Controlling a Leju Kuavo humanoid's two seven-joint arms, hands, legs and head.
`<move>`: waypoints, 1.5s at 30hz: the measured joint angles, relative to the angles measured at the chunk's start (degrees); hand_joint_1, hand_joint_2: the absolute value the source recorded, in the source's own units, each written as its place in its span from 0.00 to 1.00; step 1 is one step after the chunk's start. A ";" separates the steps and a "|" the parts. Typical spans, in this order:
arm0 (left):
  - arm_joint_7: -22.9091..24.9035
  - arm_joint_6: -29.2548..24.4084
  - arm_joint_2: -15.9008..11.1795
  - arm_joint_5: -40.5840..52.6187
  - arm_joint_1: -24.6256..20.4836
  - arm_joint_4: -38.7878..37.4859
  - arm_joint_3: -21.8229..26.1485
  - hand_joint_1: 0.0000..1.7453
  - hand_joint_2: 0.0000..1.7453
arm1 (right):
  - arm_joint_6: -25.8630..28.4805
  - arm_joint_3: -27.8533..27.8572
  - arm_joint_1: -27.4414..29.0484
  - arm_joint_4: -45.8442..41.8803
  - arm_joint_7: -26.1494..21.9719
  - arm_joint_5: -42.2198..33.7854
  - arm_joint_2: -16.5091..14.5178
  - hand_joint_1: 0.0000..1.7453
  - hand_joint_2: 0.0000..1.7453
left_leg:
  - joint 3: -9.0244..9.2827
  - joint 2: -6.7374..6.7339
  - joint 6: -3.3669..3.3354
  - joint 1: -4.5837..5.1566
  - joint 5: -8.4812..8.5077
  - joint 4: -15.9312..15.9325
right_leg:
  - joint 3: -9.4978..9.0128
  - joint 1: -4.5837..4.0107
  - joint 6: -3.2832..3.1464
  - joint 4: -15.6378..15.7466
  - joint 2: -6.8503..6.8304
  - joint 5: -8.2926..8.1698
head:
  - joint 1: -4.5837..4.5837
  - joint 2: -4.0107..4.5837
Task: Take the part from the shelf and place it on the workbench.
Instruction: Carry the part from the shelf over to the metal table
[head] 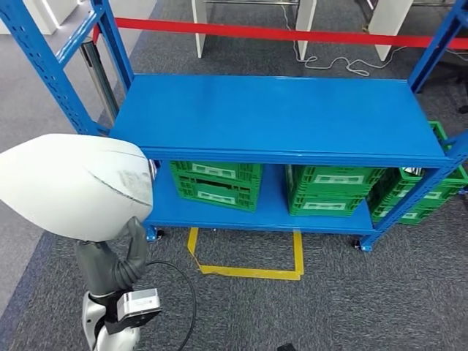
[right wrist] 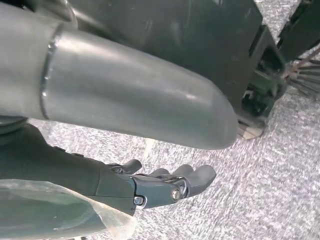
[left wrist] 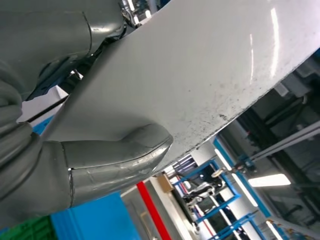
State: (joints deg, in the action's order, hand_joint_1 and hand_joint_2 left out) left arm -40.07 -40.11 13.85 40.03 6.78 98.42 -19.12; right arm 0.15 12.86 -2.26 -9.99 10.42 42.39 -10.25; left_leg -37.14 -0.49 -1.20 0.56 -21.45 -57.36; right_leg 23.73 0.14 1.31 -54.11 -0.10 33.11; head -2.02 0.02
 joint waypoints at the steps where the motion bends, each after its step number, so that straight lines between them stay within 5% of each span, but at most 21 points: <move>1: -0.01 0.00 -0.02 -0.04 0.00 0.05 0.02 1.00 1.00 | -0.26 0.11 0.06 0.01 0.12 0.04 -0.01 0.00 0.00 | -0.24 0.02 0.32 -0.11 0.29 -0.07 | 0.53 0.04 -0.37 0.00 -0.11 -0.28 | 0.00 0.01; 3: -0.02 0.01 -0.11 -0.34 -0.02 0.06 0.03 1.00 1.00 | -1.27 0.31 0.21 0.02 0.24 0.17 -0.01 0.00 0.00 | -0.96 0.13 1.03 -0.30 -2.31 -1.86 | 1.64 0.16 -1.32 -0.08 -0.40 -1.44 | -0.08 0.00; 6: -0.02 0.02 -0.33 -1.02 -0.23 0.02 -0.04 1.00 1.00 | -2.81 0.43 0.26 0.02 0.18 0.33 0.00 0.00 0.00 | -2.58 0.20 1.84 -0.67 -11.07 -11.72 | 3.99 0.12 -1.99 -0.41 -0.62 -3.48 | -0.34 0.01; 8: -0.02 0.02 -0.43 -1.10 -0.37 -0.06 -0.07 1.00 1.00 | -3.16 0.44 0.26 0.02 0.19 0.41 0.00 0.00 0.00 | -2.18 0.21 2.04 -0.81 -11.88 -16.73 | 5.85 0.05 -1.91 -1.02 -0.68 -4.82 | -0.36 0.01; 11: -0.02 0.02 -0.47 -1.03 -0.43 -0.10 -0.03 1.00 1.00 | -3.97 0.50 0.26 0.02 0.34 0.53 0.00 0.00 0.00 | 4.13 0.27 1.74 -0.87 -7.98 -10.63 | 8.96 0.00 -1.55 -2.37 -0.62 -6.40 | -0.36 0.01; 13: -0.02 0.02 -0.47 -1.29 -0.48 -0.08 0.01 1.00 1.00 | -5.01 0.55 0.25 0.02 0.40 0.59 0.00 0.00 0.00 | 9.20 0.41 1.29 -0.75 -8.62 -2.79 | 10.37 -0.15 -1.08 -3.17 -0.46 -7.23 | -0.32 0.01; 16: -0.02 0.01 -0.48 -1.69 -0.52 -0.04 0.20 1.00 1.00 | -6.38 0.61 0.37 0.03 0.31 0.60 0.00 0.00 0.00 | 10.02 0.42 0.33 -0.50 -9.27 0.70 | 11.57 -0.07 -0.05 -3.46 -0.39 -8.55 | -0.28 0.01; 18: -0.02 0.01 -0.48 -1.73 -0.51 -0.04 0.38 1.00 1.00 | -6.72 0.66 0.54 0.04 0.17 0.59 0.00 0.00 0.00 | 8.64 0.24 -0.73 -0.56 -8.00 0.92 | 12.65 0.09 0.53 -4.87 -0.24 -6.43 | -0.17 0.01; 21: -0.02 0.02 -0.48 -1.76 -0.50 -0.04 0.65 1.00 1.00 | -6.77 0.72 0.54 0.04 0.12 0.58 0.00 0.00 0.00 | 6.00 0.08 -1.62 -0.53 -5.72 0.97 | 15.20 0.15 0.97 -13.47 -0.06 2.02 | 0.08 0.01; 22: -0.02 0.02 -0.49 -1.76 -0.48 -0.04 0.74 1.00 1.00 | -6.77 0.75 0.51 0.04 0.12 0.58 0.00 0.00 0.00 | 5.01 0.06 -1.64 -0.48 -4.93 0.92 | 15.66 0.16 1.09 -16.83 -0.05 3.52 | 0.07 0.01; 23: -0.02 0.02 -0.49 -1.76 -0.47 -0.04 0.80 1.00 1.00 | -6.77 0.80 0.49 0.04 0.12 0.58 0.00 0.00 0.00 | 3.98 0.04 -1.60 -0.45 -4.14 0.87 | 15.49 0.18 1.19 -19.15 -0.05 3.60 | 0.07 0.01; 25: -0.02 0.02 -0.50 -1.76 -0.46 -0.04 0.90 1.00 1.00 | -6.77 0.87 0.47 0.04 0.12 0.59 0.00 0.00 0.00 | 1.95 0.00 -1.36 -0.44 -2.66 0.71 | 12.87 0.25 1.27 -18.89 -0.05 0.45 | 0.07 0.01; 27: -0.02 0.02 -0.51 -1.76 -0.45 -0.04 0.98 1.00 1.00 | -6.77 0.92 0.37 0.04 0.12 0.63 0.00 0.00 0.00 | 0.47 0.02 -0.94 -0.38 -1.52 0.42 | 6.72 0.36 1.16 -11.76 -0.09 -1.89 | 0.09 0.00; 29: -0.02 0.02 -0.50 -1.58 -0.46 -0.03 1.07 1.00 1.00 | -6.78 0.94 0.20 -0.04 -0.07 0.83 -0.01 0.00 0.00 | -0.28 0.01 -0.35 -0.20 -0.61 -0.01 | 0.47 0.34 0.71 -3.18 -0.07 -0.47 | 0.06 -0.01; 30: -0.02 0.02 -0.48 -1.38 -0.47 -0.02 1.09 1.00 1.00 | -6.82 0.95 0.15 -0.08 -0.26 0.98 -0.01 0.00 0.00 | -0.44 -0.01 0.00 -0.19 -0.11 -0.09 | -0.91 0.23 0.40 -0.95 -0.05 0.41 | 0.02 -0.01; 33: -0.02 0.01 -0.42 -0.63 -0.48 -0.02 1.15 1.00 1.00 | -7.10 0.99 0.33 -0.11 -0.81 1.41 -0.07 0.00 0.00 | -0.81 0.10 1.12 -0.47 0.06 -0.56 | -0.39 0.20 -0.84 0.01 -0.43 0.07 | -0.10 0.00; 35: -0.02 0.01 -0.44 -0.20 -0.44 -0.02 1.17 1.00 1.00 | -7.33 1.03 0.46 -0.11 -0.93 1.61 -0.15 0.00 0.00 | -1.89 0.22 1.78 -0.64 -3.86 -4.25 | 0.36 0.37 -1.59 0.04 -0.99 -0.83 | -0.29 0.01; 37: -0.02 0.02 -0.46 -0.01 -0.44 -0.02 1.17 1.00 1.00 | -7.53 1.05 0.49 -0.11 -0.98 1.75 -0.24 0.00 0.00 | -3.65 0.22 2.26 -0.71 -8.76 -11.69 | 1.29 0.30 -1.88 -0.11 -1.48 -1.58 | -0.43 0.01; 39: -0.02 0.02 -0.47 0.01 -0.44 -0.03 1.17 1.00 1.00 | -7.60 1.06 0.56 -0.11 -1.00 1.90 -0.28 0.00 0.00 | -3.66 0.21 2.36 -0.76 -10.01 -15.90 | 2.14 0.20 -1.89 -0.48 -2.13 -2.09 | -0.43 0.01; 43: -0.02 0.02 -0.45 0.01 -0.50 -0.04 1.18 1.00 1.00 | -7.60 1.09 0.58 -0.11 -1.08 2.05 -0.44 0.00 0.00 | 4.47 -0.99 1.05 -0.41 -5.84 -4.36 | 2.89 -0.14 -1.65 -1.32 -3.47 -2.35 | -0.38 0.01; 45: -0.02 0.01 -0.44 -0.03 -0.54 -0.04 1.22 1.00 1.00 | -7.60 1.11 0.52 -0.11 -1.11 2.07 -0.58 0.00 0.00 | 6.03 -1.84 0.28 0.08 -5.55 -1.04 | 3.31 -0.32 -1.23 -1.54 -4.14 -2.52 | -0.39 0.00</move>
State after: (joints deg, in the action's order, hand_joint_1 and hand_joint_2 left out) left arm -40.09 -40.10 13.40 40.00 6.24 98.38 -17.90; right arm -7.45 13.98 -1.73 -10.10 9.31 44.46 -10.83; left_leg -31.11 -2.34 -0.92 0.63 -27.00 -58.40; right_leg 27.04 -0.18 0.08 -55.65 -4.24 30.59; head -2.41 0.02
